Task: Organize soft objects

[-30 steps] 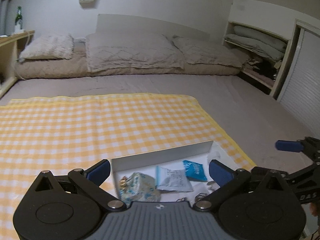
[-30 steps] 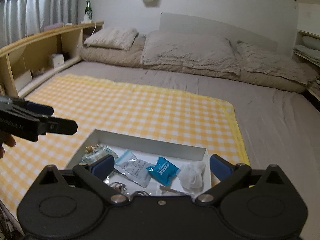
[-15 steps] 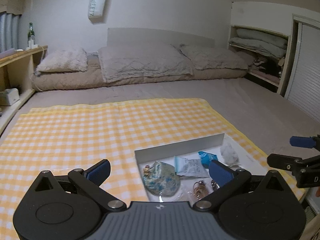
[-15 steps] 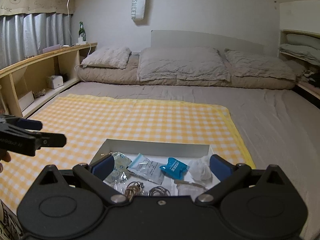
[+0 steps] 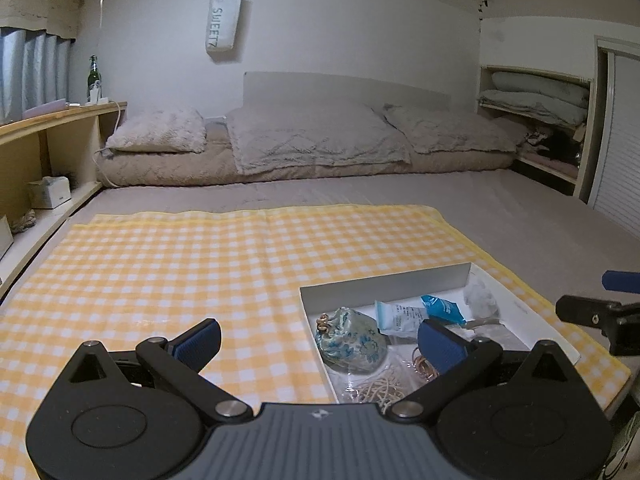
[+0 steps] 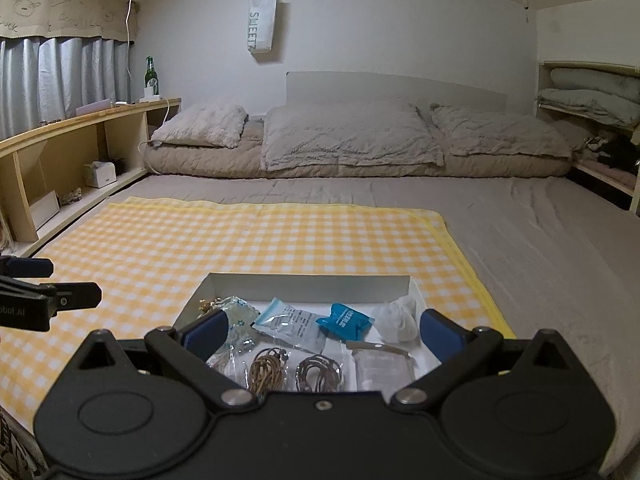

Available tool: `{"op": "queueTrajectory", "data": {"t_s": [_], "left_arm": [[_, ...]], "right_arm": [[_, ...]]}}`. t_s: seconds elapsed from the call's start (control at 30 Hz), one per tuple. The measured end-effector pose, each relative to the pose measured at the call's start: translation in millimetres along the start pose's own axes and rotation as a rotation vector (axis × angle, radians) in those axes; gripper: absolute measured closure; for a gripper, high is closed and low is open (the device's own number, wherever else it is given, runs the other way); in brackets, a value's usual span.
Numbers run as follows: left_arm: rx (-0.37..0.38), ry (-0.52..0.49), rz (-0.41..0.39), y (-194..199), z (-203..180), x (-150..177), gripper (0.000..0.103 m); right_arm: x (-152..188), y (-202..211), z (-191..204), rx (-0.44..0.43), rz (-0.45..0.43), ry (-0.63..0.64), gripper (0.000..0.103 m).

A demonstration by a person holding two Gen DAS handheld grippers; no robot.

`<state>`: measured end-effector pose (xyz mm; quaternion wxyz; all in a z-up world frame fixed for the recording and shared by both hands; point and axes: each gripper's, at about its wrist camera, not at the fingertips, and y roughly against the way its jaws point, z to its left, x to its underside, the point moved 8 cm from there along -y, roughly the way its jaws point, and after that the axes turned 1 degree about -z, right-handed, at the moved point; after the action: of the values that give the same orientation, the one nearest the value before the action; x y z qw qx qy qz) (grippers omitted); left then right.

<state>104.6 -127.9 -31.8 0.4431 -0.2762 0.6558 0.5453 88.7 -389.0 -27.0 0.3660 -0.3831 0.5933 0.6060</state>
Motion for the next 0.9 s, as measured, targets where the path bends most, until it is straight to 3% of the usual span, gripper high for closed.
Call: {"op": "queueTrajectory", "data": {"t_s": [0.9], "left_arm": [[-0.022,-0.014,0.004,8.6,3.0,17.7,0.0]], "right_arm": [[10.8,1.4,14.5,0.014,-0.017,0.046,0.0]]}}
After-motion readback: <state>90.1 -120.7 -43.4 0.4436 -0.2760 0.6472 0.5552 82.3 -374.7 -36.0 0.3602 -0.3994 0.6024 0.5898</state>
